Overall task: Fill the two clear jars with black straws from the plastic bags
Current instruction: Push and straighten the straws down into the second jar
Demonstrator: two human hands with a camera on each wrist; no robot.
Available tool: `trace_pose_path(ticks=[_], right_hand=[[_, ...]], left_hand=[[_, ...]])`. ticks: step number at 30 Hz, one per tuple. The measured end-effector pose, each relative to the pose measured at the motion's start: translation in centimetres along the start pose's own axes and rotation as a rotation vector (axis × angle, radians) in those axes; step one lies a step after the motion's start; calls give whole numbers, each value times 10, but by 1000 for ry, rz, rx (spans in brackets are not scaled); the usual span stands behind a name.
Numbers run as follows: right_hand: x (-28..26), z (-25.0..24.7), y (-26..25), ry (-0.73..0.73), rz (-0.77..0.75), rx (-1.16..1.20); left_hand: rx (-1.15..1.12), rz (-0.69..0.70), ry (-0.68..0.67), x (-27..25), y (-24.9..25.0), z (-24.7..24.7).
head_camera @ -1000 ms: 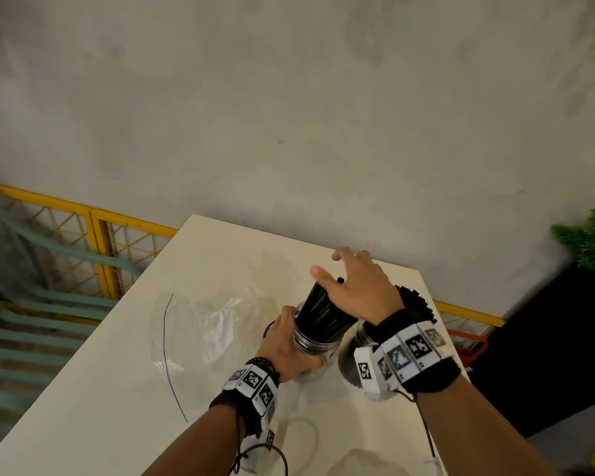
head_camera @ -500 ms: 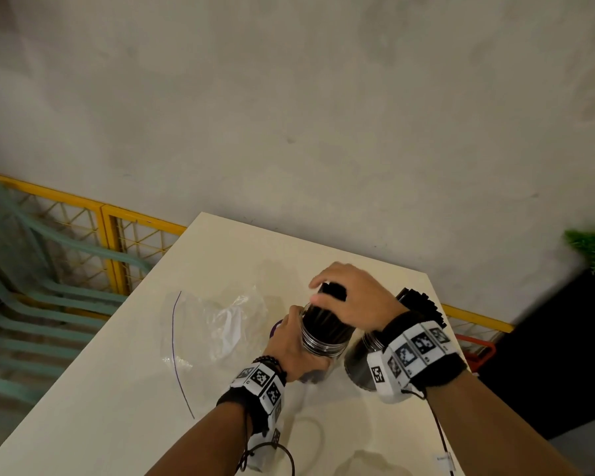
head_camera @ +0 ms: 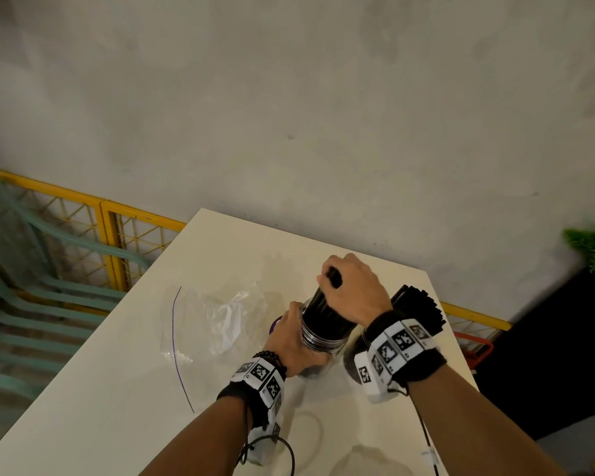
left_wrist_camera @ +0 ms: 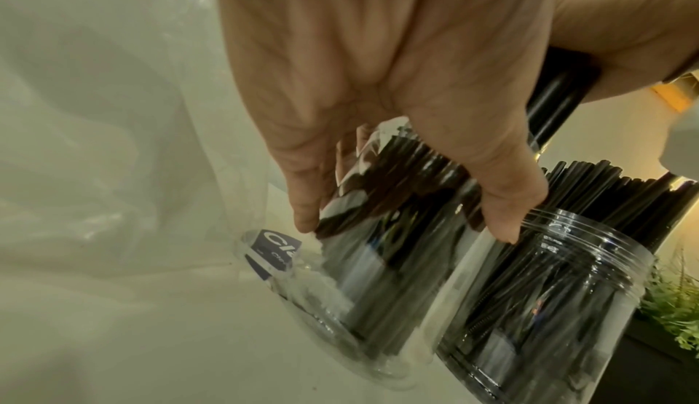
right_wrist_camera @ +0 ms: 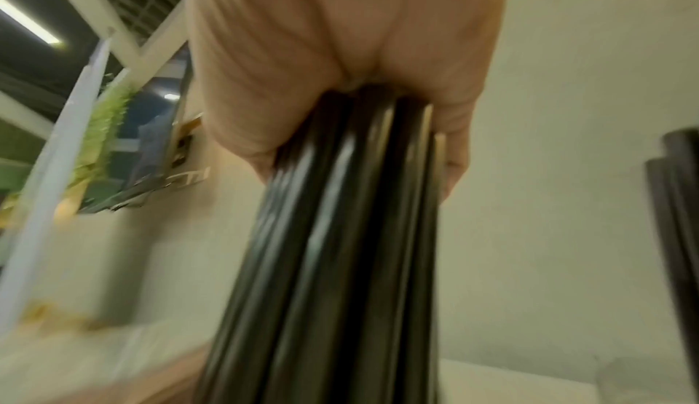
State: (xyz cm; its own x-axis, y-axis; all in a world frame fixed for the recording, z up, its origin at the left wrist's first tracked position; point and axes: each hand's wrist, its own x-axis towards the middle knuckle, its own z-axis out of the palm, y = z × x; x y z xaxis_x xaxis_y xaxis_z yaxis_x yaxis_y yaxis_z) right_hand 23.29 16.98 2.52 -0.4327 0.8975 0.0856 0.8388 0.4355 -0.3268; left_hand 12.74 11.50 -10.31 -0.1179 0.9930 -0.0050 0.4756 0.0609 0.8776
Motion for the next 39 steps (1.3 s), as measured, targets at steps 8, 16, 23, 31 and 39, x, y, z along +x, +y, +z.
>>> trace_pose_path(ticks=[8,16,23,31,39], right_hand=[[17,-31,12,-66,80,231],[-15,3,-6,-121,43,-189],[0,3,-3,-12,174,-30],[15,0,-1,-194,241,-93],[-9,-9,-4,-122,44,-102]], left_hand=[[-32,-4,-1,1,-2,0],[33,55,0,3,-2,1],[-11,24,13,2,-5,3],[-15,28,6,2,-6,2],[8,38,4,2,-4,1]])
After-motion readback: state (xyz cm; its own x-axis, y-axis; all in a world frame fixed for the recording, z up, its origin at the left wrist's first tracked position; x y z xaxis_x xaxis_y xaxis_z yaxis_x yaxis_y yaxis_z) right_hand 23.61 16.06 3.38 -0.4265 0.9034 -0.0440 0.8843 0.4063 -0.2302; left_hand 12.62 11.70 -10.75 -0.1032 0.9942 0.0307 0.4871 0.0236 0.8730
